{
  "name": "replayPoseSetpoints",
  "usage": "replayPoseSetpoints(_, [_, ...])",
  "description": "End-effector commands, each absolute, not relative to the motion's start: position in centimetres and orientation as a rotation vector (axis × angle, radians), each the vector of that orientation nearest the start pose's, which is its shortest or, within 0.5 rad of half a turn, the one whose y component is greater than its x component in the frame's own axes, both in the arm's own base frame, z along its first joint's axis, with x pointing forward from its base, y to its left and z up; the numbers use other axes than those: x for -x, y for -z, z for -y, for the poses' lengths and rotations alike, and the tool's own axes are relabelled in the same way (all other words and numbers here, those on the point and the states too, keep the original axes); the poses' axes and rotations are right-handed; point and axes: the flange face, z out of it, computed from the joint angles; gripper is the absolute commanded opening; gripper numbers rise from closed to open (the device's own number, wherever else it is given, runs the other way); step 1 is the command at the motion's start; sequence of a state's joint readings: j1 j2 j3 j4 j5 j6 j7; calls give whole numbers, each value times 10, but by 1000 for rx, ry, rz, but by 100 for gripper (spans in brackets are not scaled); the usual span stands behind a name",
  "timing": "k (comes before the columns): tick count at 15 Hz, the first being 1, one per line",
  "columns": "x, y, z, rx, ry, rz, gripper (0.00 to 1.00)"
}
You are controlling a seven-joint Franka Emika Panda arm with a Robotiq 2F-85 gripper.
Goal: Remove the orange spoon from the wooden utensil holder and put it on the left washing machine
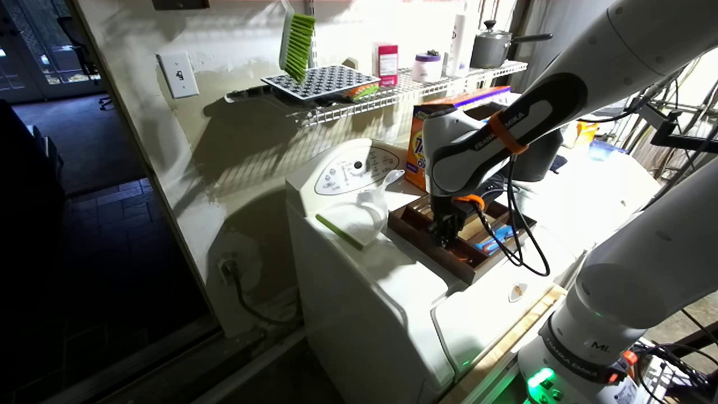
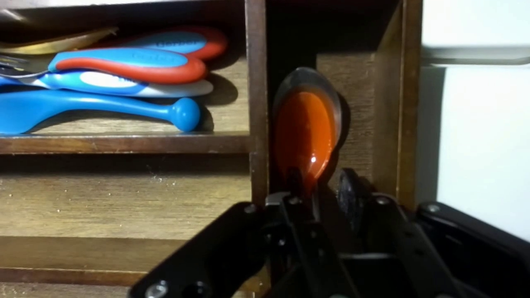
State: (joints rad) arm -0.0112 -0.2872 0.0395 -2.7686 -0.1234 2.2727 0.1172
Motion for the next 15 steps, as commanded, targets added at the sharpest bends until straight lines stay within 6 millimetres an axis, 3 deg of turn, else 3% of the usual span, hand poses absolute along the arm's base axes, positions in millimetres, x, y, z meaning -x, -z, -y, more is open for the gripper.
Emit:
replayPoseSetpoints(1, [-357, -278, -6, 3257, -316, -7, 27])
replayPoseSetpoints(5, [-358, -278, -6, 3270, -305, -2, 17])
replayPoseSetpoints(9, [-358, -276, -9, 3294, -308, 25, 18])
replayPoseSetpoints(13, [-358, -277, -11, 3304, -295, 34, 36])
replayPoseSetpoints(15, [-359, -276, -12, 3307, -290, 36, 38])
